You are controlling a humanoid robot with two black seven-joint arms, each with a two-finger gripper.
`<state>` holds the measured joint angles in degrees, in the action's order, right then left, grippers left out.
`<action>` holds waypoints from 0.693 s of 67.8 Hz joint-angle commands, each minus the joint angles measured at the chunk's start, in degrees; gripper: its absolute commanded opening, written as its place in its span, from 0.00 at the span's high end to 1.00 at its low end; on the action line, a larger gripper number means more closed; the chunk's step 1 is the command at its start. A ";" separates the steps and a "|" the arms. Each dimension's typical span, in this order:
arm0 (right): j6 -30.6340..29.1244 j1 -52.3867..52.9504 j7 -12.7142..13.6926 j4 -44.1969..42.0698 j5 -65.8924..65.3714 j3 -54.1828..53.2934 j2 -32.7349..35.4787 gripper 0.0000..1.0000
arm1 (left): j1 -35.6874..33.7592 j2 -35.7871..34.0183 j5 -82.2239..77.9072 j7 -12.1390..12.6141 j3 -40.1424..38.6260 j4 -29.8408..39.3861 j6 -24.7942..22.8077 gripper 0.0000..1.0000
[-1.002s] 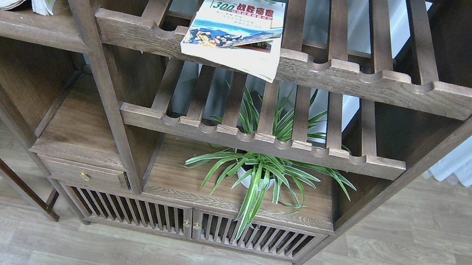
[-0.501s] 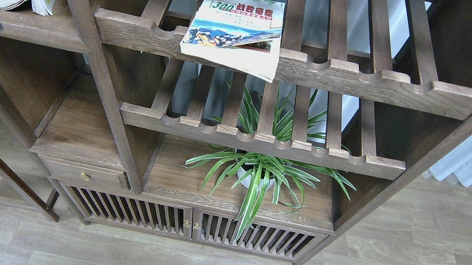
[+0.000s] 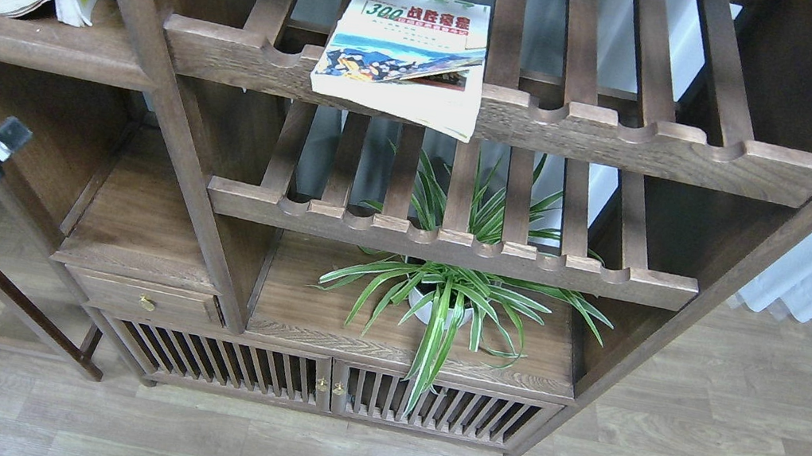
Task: Organize books on shelf
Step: 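Withdraw the left gripper from the side shelf, then raise the right gripper up to the blue book's lower edge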
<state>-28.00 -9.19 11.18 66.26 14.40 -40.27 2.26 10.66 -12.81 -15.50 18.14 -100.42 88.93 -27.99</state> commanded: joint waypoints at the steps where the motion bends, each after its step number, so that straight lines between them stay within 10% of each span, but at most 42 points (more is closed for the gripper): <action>1: 0.00 2.86 -0.02 1.49 -0.08 -1.48 -0.15 0.03 | 1.73 1.39 0.04 0.05 0.23 -2.26 -0.01 0.01; 18: 0.00 6.73 -0.46 5.10 -1.13 -2.27 -0.77 0.03 | 4.45 1.39 0.12 -0.21 -0.47 -7.71 -0.01 0.01; 47: 0.00 14.38 -8.54 13.63 -7.11 -4.64 -2.26 0.03 | 5.60 1.39 0.12 -0.21 -1.00 -11.32 -0.01 0.01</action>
<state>-28.00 3.22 4.44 77.80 9.09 -44.89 0.00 16.29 -11.42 -15.34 17.92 -101.46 77.80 -27.99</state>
